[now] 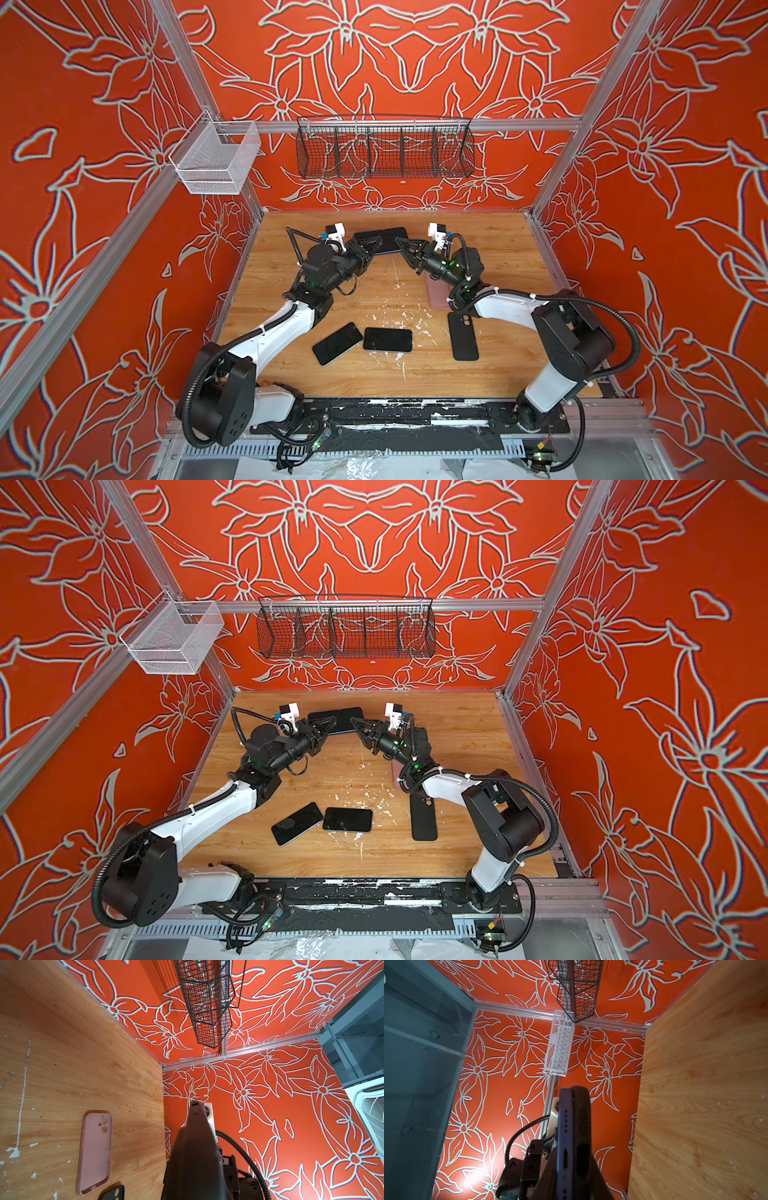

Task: Put the phone into the phone case

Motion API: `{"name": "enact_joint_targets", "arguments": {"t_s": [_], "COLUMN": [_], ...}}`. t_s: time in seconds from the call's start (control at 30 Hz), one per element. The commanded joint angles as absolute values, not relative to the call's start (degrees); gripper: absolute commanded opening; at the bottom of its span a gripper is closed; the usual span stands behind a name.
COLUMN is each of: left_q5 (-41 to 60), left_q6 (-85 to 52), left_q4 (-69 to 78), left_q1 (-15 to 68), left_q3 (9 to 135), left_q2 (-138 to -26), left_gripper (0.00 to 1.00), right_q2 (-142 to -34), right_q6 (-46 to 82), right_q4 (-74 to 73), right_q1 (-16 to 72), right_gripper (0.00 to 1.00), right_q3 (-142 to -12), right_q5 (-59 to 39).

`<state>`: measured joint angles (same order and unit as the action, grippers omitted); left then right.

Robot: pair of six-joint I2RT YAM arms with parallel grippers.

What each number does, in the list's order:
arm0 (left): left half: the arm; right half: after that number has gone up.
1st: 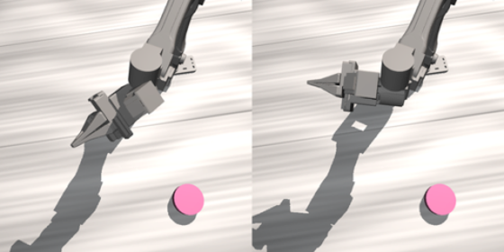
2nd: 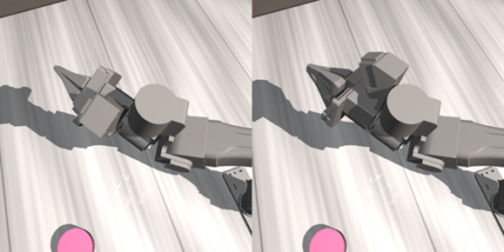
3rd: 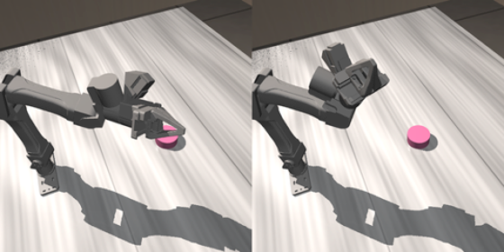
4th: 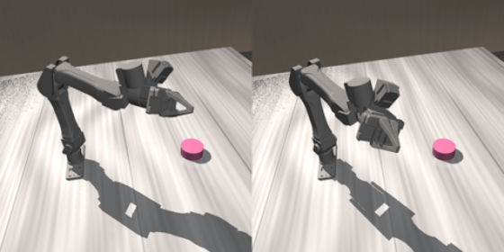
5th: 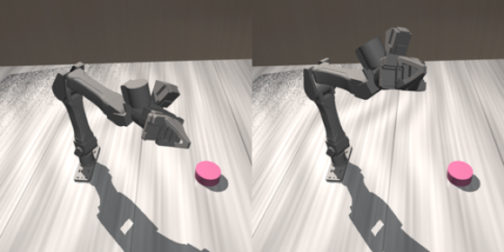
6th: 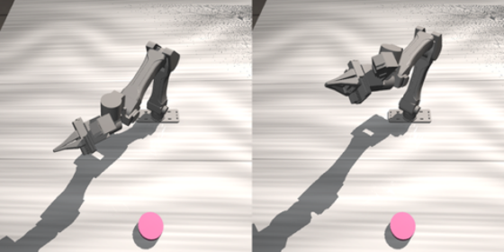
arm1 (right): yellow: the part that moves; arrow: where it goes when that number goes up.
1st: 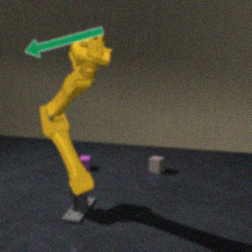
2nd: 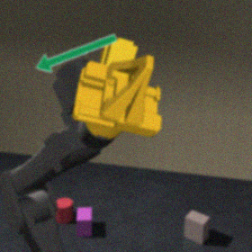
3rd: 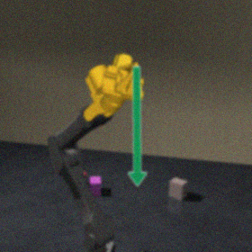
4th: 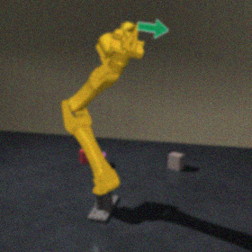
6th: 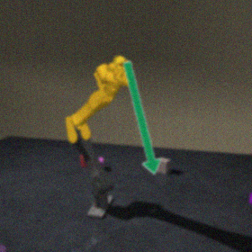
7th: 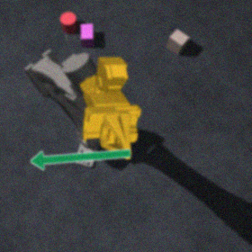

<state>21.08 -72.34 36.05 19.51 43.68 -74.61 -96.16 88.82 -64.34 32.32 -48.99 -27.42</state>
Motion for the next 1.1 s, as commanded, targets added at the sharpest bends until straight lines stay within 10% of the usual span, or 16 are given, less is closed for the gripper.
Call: {"name": "enact_joint_targets", "arguments": {"t_s": [0.0, 0.43, 0.6, 1.07], "left_q5": [21.12, 21.87, 21.14, 21.36], "left_q6": [-70.84, -70.13, -67.3, -66.21], "left_q4": [40.38, 42.36, 38.91, 37.35], "left_q1": [19.72, 19.78, 19.78, 19.78], "left_q3": [44.82, 46.31, 45.04, 43.93], "left_q2": [-72.85, -72.89, -70.81, -69.96], "left_gripper": [0.0, 0.0, 0.0, 0.0], "right_q2": [-97.19, -100.46, -97.34, -92.7], "right_q6": [88.68, 88.77, 87.98, 86.95], "right_q4": [-65.42, -67.55, -66.65, -62.83], "right_q1": [32.19, 32.36, 30.5, 28.35], "right_gripper": [0.08, 0.0, 0.25, 0.34], "right_q3": [-46.89, -44.19, -42.39, -43.34], "right_q5": [-26.48, -25.94, -26.71, -30.19]}}
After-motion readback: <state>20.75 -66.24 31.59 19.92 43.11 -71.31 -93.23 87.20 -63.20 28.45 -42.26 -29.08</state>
